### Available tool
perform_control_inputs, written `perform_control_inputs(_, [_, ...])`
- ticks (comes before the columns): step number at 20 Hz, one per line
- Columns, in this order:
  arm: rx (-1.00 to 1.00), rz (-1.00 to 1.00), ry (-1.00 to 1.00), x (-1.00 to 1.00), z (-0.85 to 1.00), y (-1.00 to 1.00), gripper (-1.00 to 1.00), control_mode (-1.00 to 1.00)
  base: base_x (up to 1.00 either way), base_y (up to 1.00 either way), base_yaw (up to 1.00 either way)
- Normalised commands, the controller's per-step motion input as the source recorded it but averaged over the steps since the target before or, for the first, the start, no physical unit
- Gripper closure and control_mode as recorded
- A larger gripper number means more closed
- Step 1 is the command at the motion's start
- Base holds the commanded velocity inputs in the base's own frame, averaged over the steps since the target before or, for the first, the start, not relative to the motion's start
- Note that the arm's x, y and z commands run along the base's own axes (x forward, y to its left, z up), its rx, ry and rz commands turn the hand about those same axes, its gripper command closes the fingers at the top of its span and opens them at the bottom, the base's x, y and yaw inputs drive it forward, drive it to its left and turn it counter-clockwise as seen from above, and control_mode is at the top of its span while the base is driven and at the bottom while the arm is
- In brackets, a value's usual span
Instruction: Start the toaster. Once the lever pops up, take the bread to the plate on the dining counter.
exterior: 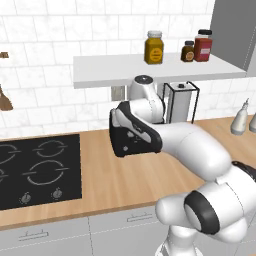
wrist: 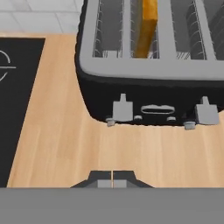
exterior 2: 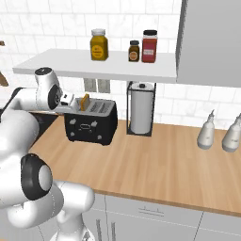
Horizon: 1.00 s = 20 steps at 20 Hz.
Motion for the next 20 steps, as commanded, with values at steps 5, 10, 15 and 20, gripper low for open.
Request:
perform_control_inputs(5, [0.00, 0.00, -0.06, 0.21, -0.25, 0.00, 1.00, -1.00, 0.00, 0.00, 0.00])
perform_control_inputs(10, [0.00, 0.00, -0.04, 0.15, -0.20, -0.01, 1.00, -1.00, 0.00, 0.00, 0.00])
perform_control_inputs(15, [0.00, 0.00, -0.01, 0.19, -0.22, -0.08, 1.00, -1.00, 0.00, 0.00, 0.00])
perform_control_inputs(20, [0.00, 0.00, -0.02, 0.26, -0.12, -0.02, 1.00, -1.00, 0.00, 0.00, 0.00])
